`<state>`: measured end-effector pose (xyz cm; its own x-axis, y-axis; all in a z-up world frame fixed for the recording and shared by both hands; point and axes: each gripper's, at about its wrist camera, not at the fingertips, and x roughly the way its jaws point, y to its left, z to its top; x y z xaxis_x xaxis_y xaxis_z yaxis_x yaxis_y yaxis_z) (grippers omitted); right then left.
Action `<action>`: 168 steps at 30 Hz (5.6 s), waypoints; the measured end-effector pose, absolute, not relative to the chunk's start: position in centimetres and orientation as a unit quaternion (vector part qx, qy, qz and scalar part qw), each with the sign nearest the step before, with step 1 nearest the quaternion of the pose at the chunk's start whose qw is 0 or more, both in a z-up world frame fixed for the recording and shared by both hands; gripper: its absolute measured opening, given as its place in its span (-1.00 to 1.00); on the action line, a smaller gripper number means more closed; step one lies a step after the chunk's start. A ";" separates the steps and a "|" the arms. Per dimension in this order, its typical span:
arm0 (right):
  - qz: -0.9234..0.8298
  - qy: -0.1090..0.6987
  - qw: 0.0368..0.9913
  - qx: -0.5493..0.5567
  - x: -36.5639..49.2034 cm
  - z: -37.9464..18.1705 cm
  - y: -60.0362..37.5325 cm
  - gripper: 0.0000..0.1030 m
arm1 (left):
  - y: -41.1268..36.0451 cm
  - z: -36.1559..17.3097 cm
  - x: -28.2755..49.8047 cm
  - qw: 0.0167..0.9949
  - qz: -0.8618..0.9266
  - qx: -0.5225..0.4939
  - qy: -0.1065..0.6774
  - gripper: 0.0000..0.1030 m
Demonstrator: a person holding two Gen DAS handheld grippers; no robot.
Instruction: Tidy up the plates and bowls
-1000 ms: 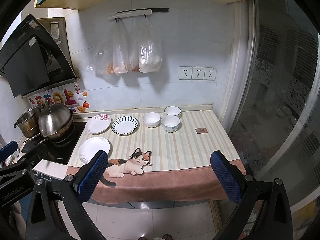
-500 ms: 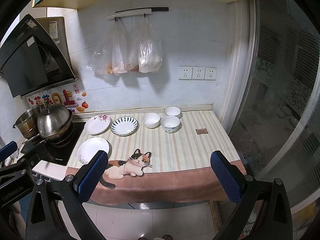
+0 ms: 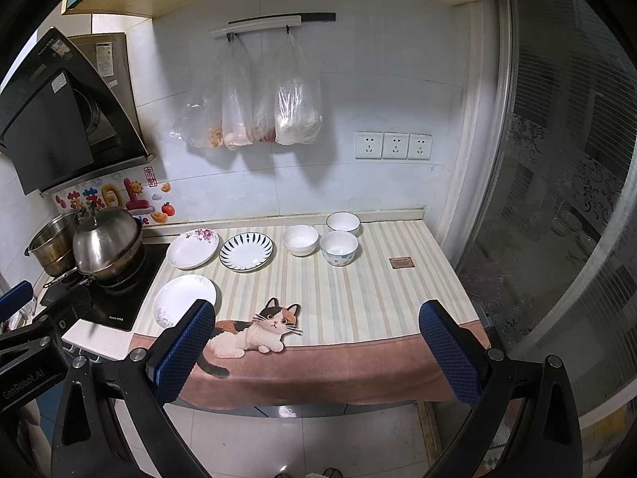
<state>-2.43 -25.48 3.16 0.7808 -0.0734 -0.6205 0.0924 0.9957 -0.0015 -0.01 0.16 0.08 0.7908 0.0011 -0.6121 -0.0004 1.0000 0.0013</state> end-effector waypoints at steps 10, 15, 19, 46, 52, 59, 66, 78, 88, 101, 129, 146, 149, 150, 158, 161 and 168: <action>-0.044 0.328 0.943 0.016 -2.3 3.2 -25.6 1.00 | 0.2 0.1 0.1 0.946 -0.001 0.001 0.323 1.00; -0.047 0.329 0.943 0.018 -2.2 3.2 -25.6 1.00 | 0.2 0.1 0.4 0.947 -0.003 0.001 0.322 1.00; -0.049 0.332 0.942 0.023 -1.3 2.7 -26.0 1.00 | 0.1 0.0 0.8 0.946 -0.004 0.003 0.324 1.00; 0.135 0.581 0.800 0.067 30.9 -27.5 -11.4 0.99 | 20.5 -28.1 27.4 0.810 0.144 -0.092 0.561 0.83; 0.168 0.641 0.745 0.079 39.1 -36.6 -8.3 0.67 | 22.8 -35.9 33.4 0.765 0.133 -0.102 0.622 0.26; 0.216 0.684 0.692 0.080 44.6 -43.3 -3.8 0.17 | 24.7 -40.0 36.4 0.739 0.115 -0.122 0.653 -0.16; 0.235 0.692 0.679 0.072 45.6 -45.0 -1.3 -0.73 | 24.5 -40.0 36.3 0.737 0.089 -0.143 0.655 -0.43; 0.229 0.692 0.679 0.090 44.7 -42.3 -4.9 -0.73 | 19.2 -35.8 34.3 0.747 0.068 -0.122 0.650 -0.44; 0.185 0.681 0.699 0.118 42.7 -39.3 -15.5 -0.73 | 10.3 -33.9 32.1 0.756 -0.003 -0.085 0.649 -0.44; 0.139 0.687 0.697 0.152 41.9 -42.1 -23.5 -0.73 | 5.1 -36.6 35.4 0.737 -0.031 -0.057 0.673 -0.44; 0.179 0.608 0.753 0.176 50.1 -31.9 -17.4 0.04 | 19.1 -31.3 43.6 0.779 0.074 -0.143 0.606 -0.23; 0.224 0.626 0.747 0.013 69.1 -41.4 3.4 -0.33 | 25.3 -38.8 51.1 0.749 0.118 -0.196 0.621 -0.24; 0.222 0.631 0.743 0.013 70.2 -42.8 3.9 -0.50 | 25.7 -39.5 51.5 0.752 0.126 -0.193 0.618 -0.37; 0.225 0.633 0.741 0.016 70.2 -43.1 4.1 -0.58 | 25.9 -39.6 51.5 0.754 0.125 -0.196 0.614 -0.38; 0.240 0.621 0.745 0.035 70.1 -43.6 3.8 -0.73 | 26.8 -38.7 50.0 0.769 0.127 -0.197 0.595 -0.48; 0.245 0.617 0.746 0.040 69.3 -42.9 3.0 -0.79 | 26.7 -36.8 48.5 0.778 0.122 -0.191 0.586 -0.48; 0.253 0.601 0.756 0.058 66.3 -39.3 0.2 -0.83 | 24.2 -33.1 46.2 0.793 0.105 -0.170 0.576 -0.48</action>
<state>66.27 0.22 -39.33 0.1497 0.4523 -0.8792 -0.3125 0.8653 0.3919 46.23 24.17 -33.10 0.3148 -0.0296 -0.9487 -0.3628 0.9199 -0.1491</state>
